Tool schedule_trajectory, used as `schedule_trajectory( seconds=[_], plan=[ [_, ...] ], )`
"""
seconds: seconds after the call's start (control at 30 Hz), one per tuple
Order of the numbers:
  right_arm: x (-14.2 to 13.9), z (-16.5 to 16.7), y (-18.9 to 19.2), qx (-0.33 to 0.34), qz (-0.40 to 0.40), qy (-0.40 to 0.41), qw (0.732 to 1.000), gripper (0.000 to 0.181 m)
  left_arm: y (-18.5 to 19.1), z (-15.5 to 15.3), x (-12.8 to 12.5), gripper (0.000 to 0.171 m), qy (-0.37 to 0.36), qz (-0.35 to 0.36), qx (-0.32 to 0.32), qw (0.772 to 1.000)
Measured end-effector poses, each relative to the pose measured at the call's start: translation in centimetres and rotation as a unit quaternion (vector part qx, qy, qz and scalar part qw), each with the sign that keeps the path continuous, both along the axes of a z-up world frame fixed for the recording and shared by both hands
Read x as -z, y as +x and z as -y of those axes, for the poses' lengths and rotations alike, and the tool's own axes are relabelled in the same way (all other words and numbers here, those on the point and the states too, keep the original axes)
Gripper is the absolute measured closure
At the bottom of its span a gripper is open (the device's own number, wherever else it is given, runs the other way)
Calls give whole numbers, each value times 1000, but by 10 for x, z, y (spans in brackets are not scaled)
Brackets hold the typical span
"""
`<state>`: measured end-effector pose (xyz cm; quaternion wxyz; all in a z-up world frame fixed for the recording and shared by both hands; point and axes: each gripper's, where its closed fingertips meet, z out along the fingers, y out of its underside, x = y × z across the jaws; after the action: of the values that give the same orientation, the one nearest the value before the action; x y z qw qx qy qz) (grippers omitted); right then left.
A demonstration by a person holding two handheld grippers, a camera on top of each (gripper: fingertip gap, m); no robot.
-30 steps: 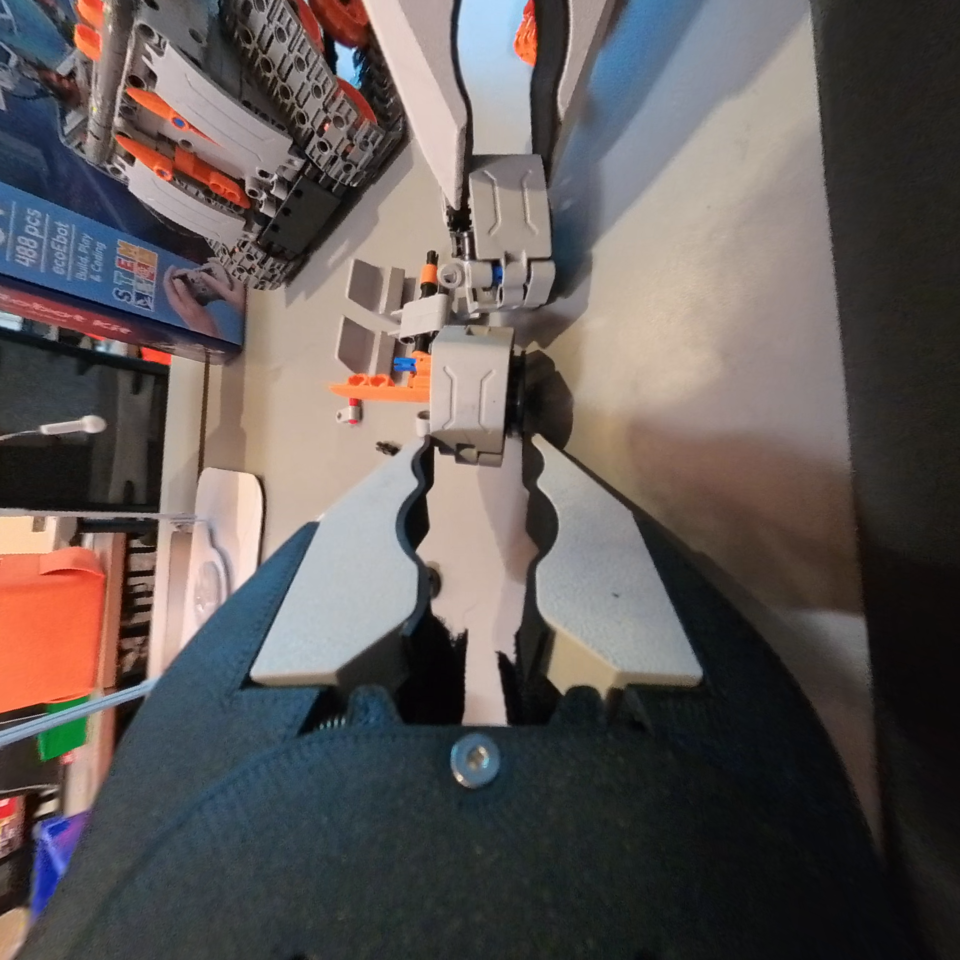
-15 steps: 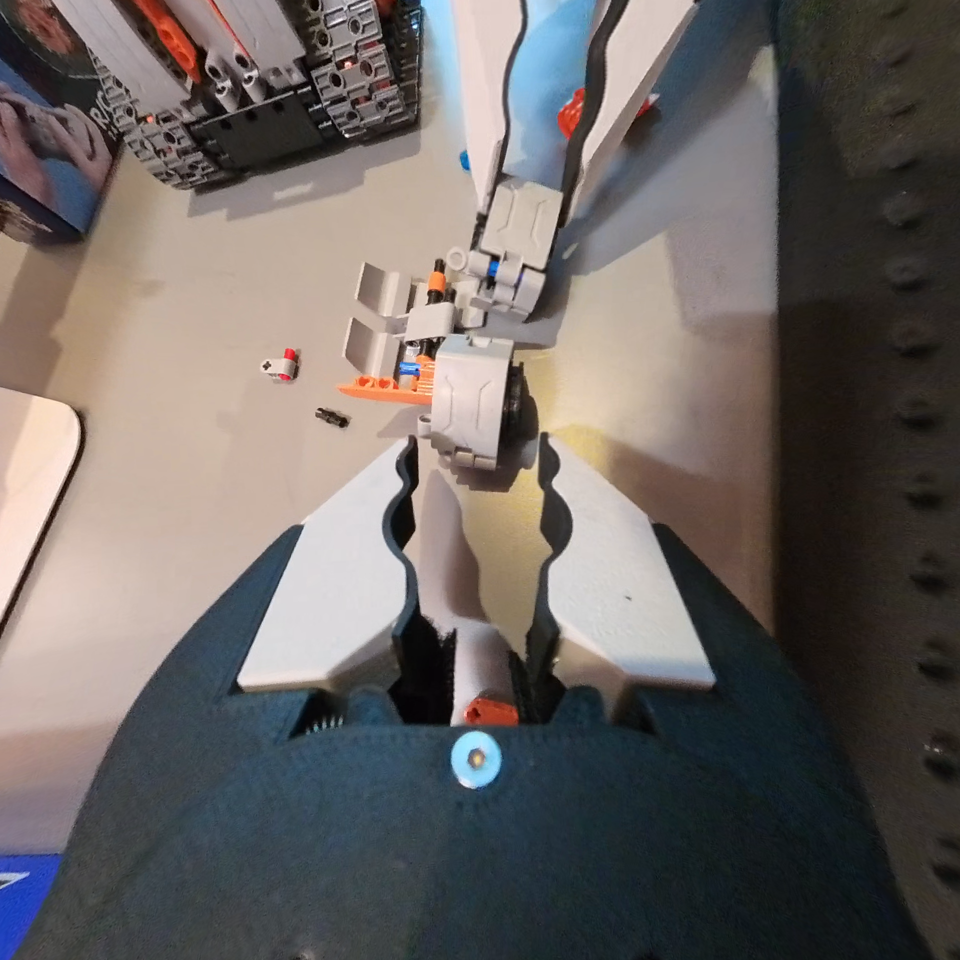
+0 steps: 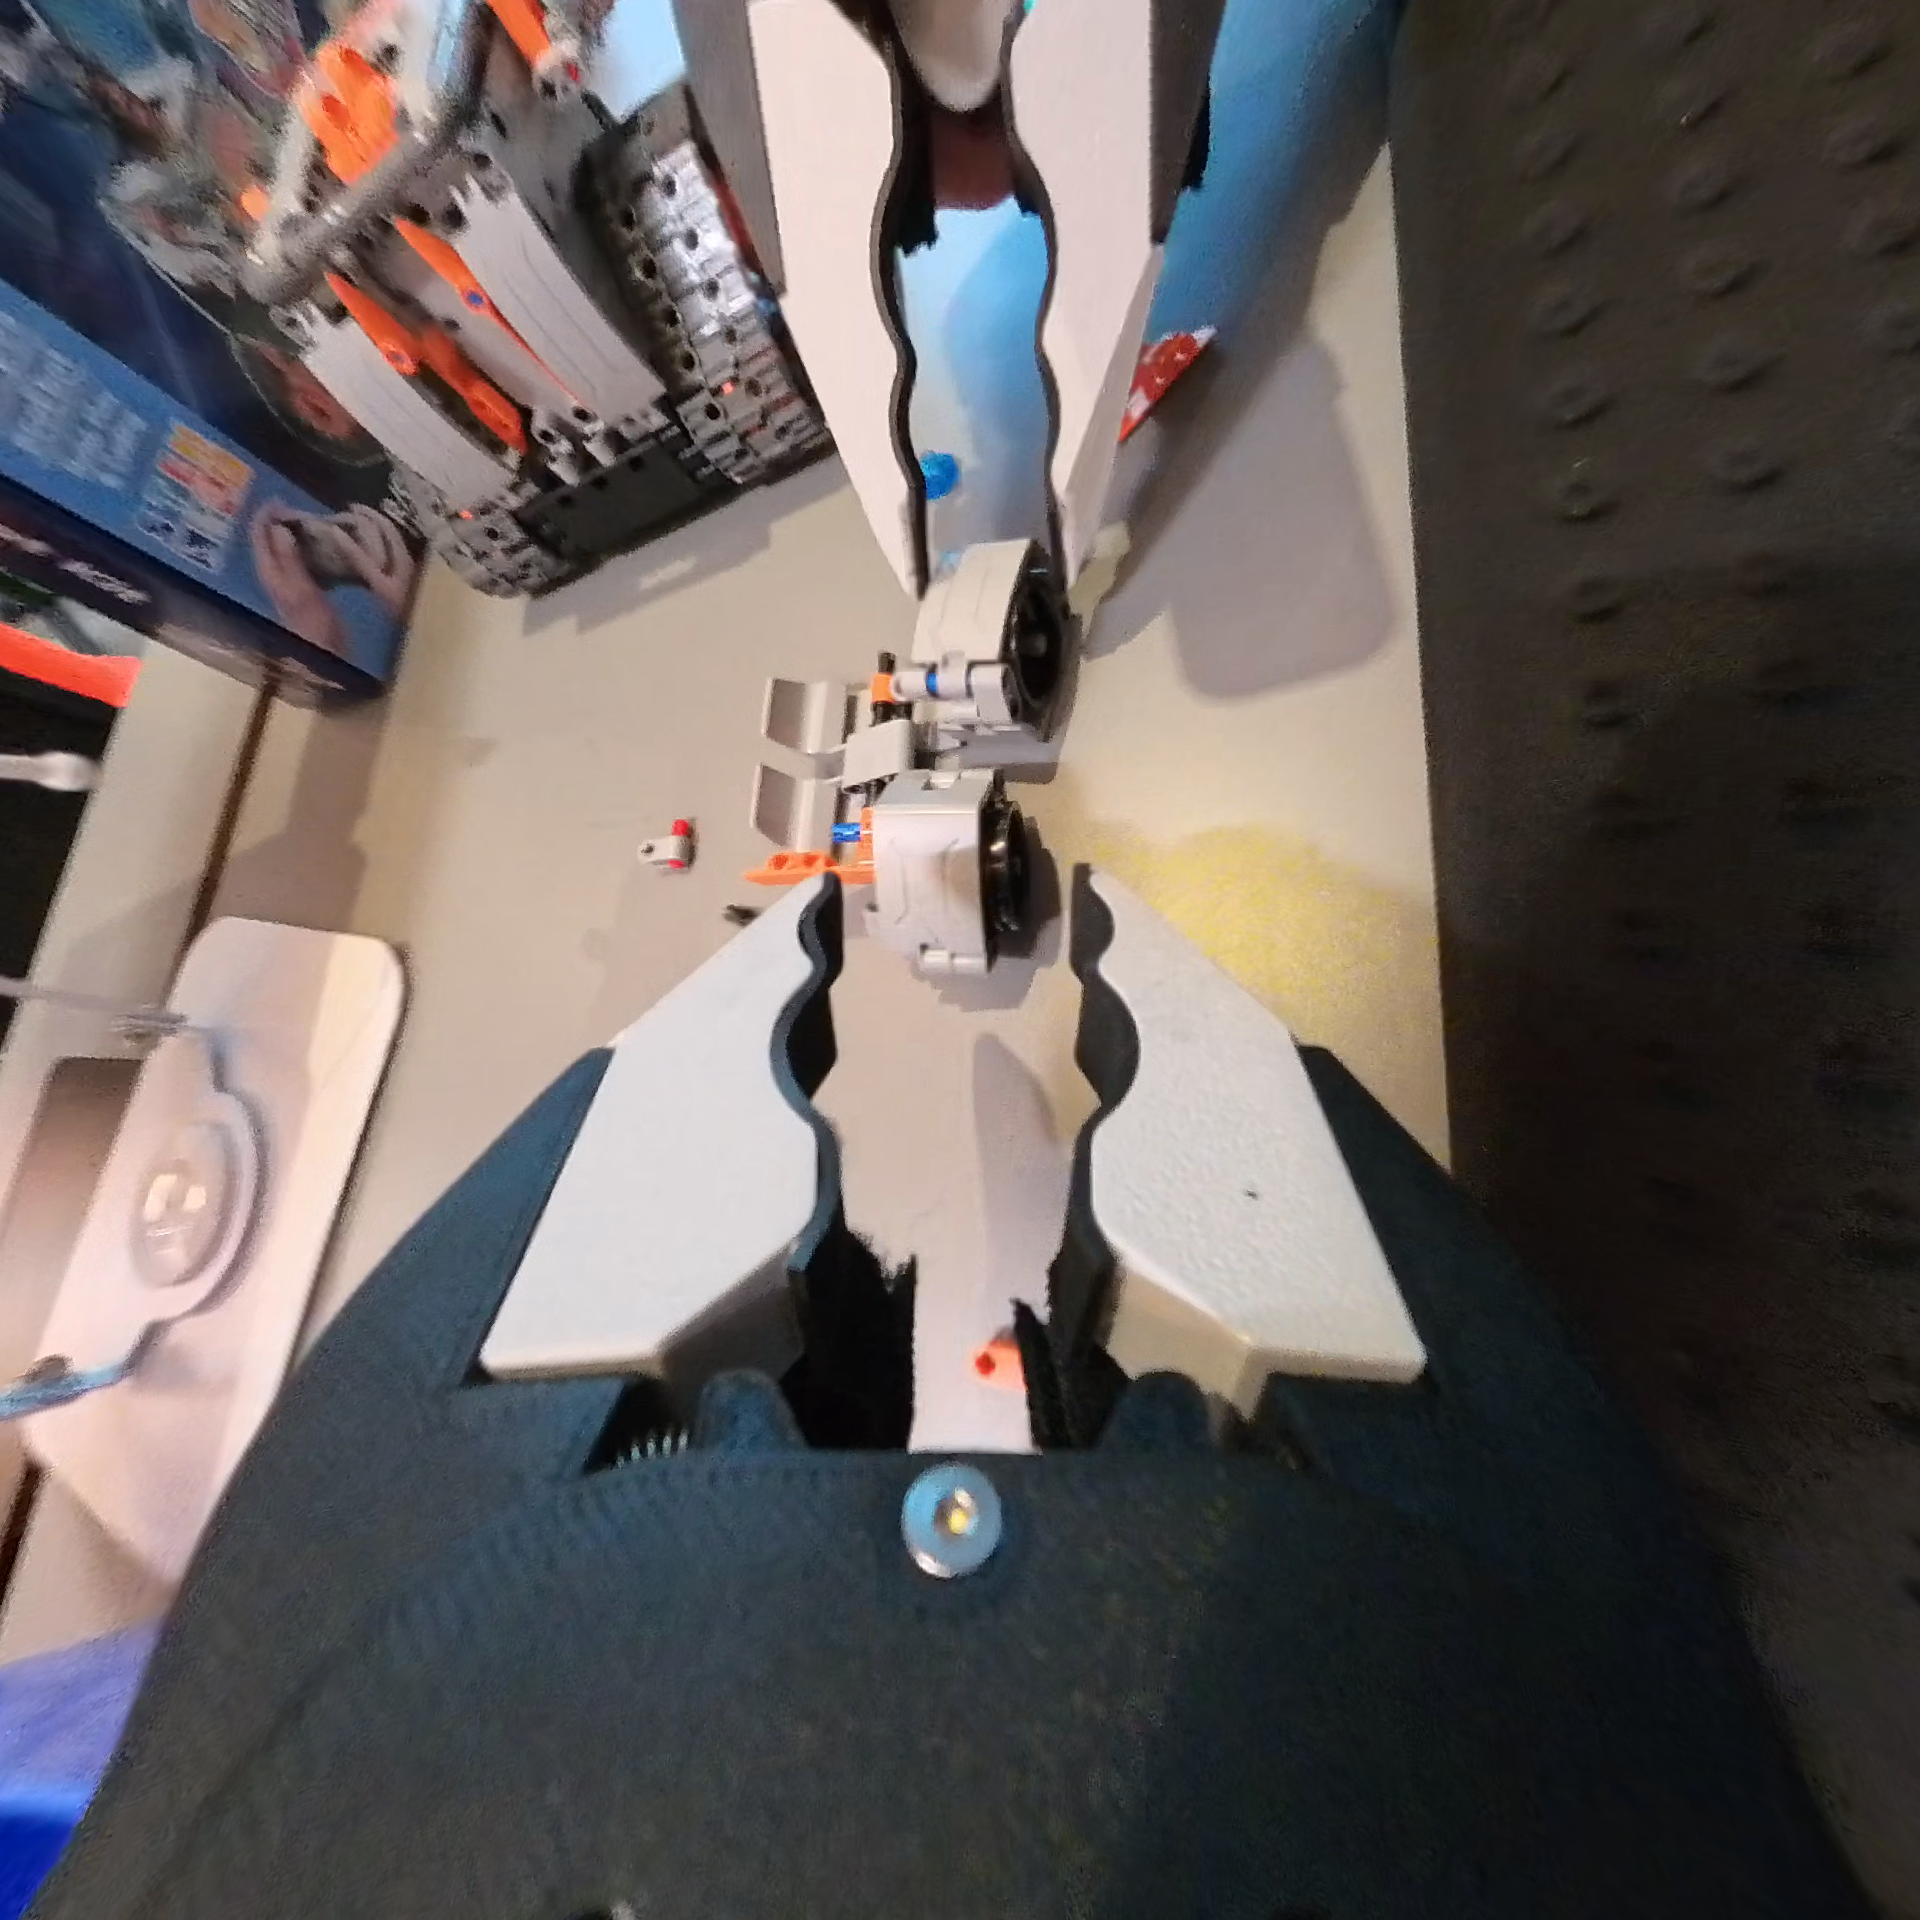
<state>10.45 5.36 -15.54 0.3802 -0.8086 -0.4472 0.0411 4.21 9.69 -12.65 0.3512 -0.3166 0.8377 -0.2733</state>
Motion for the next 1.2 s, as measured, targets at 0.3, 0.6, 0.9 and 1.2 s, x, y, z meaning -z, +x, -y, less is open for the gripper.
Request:
schedule_trajectory(
  seconds=[0.3, 0.6, 0.9, 1.2],
  plan=[
    [-16, -4, -2, -15, -29, 46, 998, 152, -68, -100, -88, 132, 83, 71, -166, 980],
    [-18, -11, 7, -3, -45, 51, 998, 152, -126, -186, -99, 128, 112, 22, -305, 945],
    [-17, -8, 4, -16, -56, 49, 997, 154, -137, -217, -60, 128, 123, -108, -309, 937],
    [-18, -5, 1, -21, -60, 43, 997, 153, -142, -228, -25, 125, 127, -252, -272, 920]
  ],
)
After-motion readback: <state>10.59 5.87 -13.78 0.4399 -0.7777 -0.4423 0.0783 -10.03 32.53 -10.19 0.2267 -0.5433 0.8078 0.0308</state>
